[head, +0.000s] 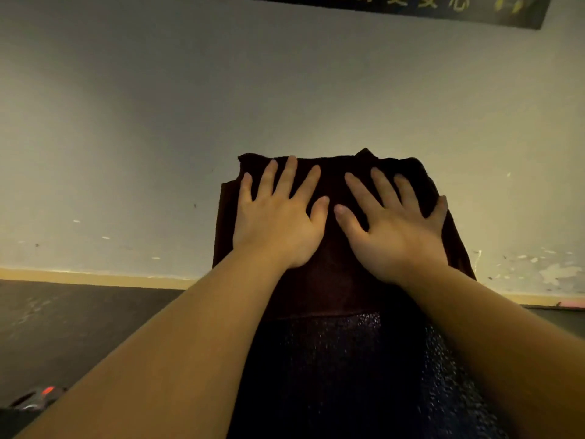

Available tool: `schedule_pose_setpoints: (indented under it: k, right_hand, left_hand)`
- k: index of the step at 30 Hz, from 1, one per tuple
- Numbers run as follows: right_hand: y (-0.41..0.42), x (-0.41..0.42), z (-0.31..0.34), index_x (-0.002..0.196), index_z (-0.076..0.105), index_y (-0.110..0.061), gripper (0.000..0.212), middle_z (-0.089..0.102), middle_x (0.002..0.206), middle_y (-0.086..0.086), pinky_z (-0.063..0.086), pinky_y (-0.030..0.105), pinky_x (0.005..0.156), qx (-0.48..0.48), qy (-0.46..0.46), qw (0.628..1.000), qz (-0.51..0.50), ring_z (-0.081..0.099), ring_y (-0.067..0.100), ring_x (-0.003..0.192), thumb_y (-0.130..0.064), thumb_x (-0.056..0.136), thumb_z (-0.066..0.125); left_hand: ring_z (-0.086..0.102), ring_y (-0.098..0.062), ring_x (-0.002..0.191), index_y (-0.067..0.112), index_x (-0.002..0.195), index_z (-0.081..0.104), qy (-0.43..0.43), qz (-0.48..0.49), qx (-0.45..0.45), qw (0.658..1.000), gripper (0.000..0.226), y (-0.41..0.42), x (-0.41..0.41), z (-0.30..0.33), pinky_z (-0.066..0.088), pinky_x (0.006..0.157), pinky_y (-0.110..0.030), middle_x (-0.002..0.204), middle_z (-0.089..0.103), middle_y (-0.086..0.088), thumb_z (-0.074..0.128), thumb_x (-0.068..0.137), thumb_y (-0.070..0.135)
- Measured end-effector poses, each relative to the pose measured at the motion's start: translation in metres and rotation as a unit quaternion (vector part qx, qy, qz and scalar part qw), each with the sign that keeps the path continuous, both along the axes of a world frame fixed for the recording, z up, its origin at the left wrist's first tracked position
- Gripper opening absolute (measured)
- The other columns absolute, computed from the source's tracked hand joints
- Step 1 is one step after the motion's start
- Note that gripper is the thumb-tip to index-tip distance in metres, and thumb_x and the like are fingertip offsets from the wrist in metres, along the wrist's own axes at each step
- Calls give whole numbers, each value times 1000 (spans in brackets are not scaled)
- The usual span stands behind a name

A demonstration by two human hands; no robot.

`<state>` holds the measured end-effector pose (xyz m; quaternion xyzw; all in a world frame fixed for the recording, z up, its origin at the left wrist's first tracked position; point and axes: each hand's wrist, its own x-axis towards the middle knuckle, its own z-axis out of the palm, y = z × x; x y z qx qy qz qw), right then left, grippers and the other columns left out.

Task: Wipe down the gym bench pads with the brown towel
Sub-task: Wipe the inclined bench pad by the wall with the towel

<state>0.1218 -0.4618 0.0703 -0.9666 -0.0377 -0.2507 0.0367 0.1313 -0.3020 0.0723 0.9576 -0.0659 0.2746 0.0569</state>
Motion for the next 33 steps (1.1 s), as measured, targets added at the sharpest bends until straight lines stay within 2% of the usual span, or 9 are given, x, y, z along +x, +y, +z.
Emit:
schedule_pose_setpoints:
  k: [6, 12, 16, 19, 25, 29, 33]
  right_hand:
    - [0, 32, 26, 152, -2, -50, 62, -4, 165, -11, -8, 66, 115, 11, 10, 1000, -12, -11, 17, 151, -69, 93, 7]
    - [3, 48, 38, 152, 16, -44, 63, 19, 162, -7, 0, 68, 113, 23, -14, 1000, -14, 9, 21, 150, -68, 95, 13]
    - [2, 52, 41, 152, 22, -41, 64, 24, 161, -6, 3, 67, 113, 27, -16, 999, -21, 16, 24, 148, -69, 95, 14]
    - [2, 53, 39, 152, 19, -41, 64, 20, 162, -6, 1, 67, 113, 30, -18, 999, -19, 12, 23, 149, -68, 95, 13]
    - [2, 40, 29, 155, 1, -43, 64, -1, 166, -7, -9, 62, 116, 25, 3, 1000, -13, -8, 20, 152, -66, 96, 6]
    - [3, 5, 6, 155, -3, -43, 62, -8, 165, -6, -12, 58, 117, 29, -5, 1000, -2, -14, 20, 151, -64, 97, 7]
    - [3, -45, -31, 153, -8, -43, 66, -9, 165, -7, -12, 57, 117, 25, -5, 1000, 3, -15, 20, 151, -65, 91, -2]
  left_hand:
    - [-10, -20, 153, 39, 156, -4, 12, -2, -1, 1000, 56, -5, 30, 23, -8, 122, -50, 167, -8, 3, 8, 103, 54]
    - [-6, -20, 153, 39, 156, -6, 31, 17, -19, 999, 57, -6, 48, 39, -3, 122, -50, 165, -15, 3, 8, 103, 56]
    - [-4, -20, 153, 40, 157, -2, 32, 22, -19, 999, 58, -8, 54, 41, -2, 122, -51, 166, -12, 4, 8, 102, 58]
    - [-6, -20, 153, 40, 156, -1, 28, 22, -14, 999, 58, -8, 54, 39, -4, 122, -51, 166, -12, 5, 7, 102, 59]
    - [-7, -18, 153, 39, 157, -1, 25, 6, -9, 1000, 60, -9, 35, 28, -5, 121, -53, 167, -6, 5, 9, 101, 59]
    - [-12, -17, 152, 39, 156, -3, 24, 19, -12, 999, 61, -10, 2, 7, -10, 118, -58, 166, -8, 6, 10, 101, 58]
    - [-17, -18, 151, 39, 155, -11, 43, 23, -14, 999, 62, -12, -48, -27, -9, 118, -59, 165, -15, 5, 4, 98, 59]
